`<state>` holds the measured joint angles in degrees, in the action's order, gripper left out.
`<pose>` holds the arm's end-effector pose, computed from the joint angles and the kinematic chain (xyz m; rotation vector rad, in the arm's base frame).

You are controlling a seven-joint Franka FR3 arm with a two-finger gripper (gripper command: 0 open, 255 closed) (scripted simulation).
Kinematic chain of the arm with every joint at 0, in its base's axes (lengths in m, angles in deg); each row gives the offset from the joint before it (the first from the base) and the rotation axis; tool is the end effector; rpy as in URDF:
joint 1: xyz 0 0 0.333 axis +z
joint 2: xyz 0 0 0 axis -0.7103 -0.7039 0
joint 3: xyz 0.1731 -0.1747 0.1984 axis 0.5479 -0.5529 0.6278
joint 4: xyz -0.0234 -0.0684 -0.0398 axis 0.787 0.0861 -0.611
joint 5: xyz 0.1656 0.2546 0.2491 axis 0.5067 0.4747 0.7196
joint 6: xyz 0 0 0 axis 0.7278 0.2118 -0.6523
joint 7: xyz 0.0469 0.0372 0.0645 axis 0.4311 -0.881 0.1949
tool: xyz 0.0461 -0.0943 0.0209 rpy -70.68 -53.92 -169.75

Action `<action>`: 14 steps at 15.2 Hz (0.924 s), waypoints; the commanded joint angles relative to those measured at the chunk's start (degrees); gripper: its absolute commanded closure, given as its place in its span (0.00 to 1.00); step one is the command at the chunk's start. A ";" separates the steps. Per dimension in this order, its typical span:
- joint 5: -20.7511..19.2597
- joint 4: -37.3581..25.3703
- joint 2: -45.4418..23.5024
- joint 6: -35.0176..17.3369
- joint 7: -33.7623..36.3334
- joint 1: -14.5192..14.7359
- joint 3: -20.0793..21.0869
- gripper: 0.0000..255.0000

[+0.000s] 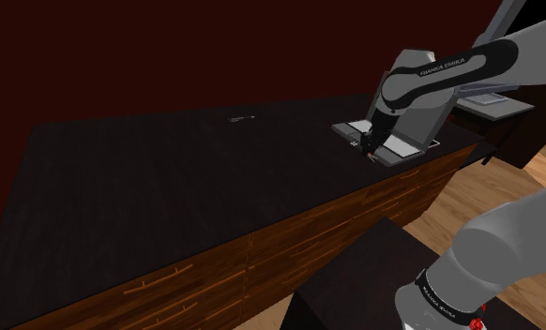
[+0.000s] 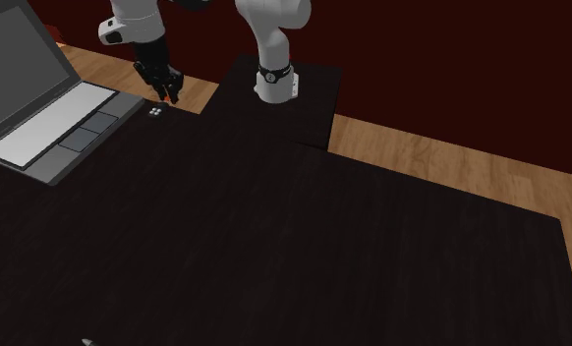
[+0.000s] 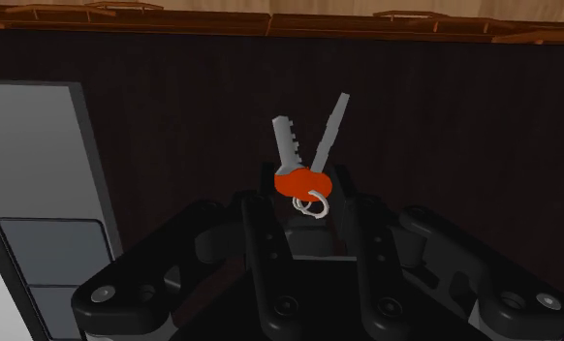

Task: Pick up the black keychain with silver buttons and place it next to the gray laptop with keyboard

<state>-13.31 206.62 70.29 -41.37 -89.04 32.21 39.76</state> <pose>0.3877 -0.1833 0.3982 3.1172 -0.2344 0.0609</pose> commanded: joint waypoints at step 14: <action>0.91 4.76 -7.26 -12.00 -0.77 0.39 -0.88 1.00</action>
<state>-12.42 211.27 63.16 -53.08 -89.80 32.60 38.89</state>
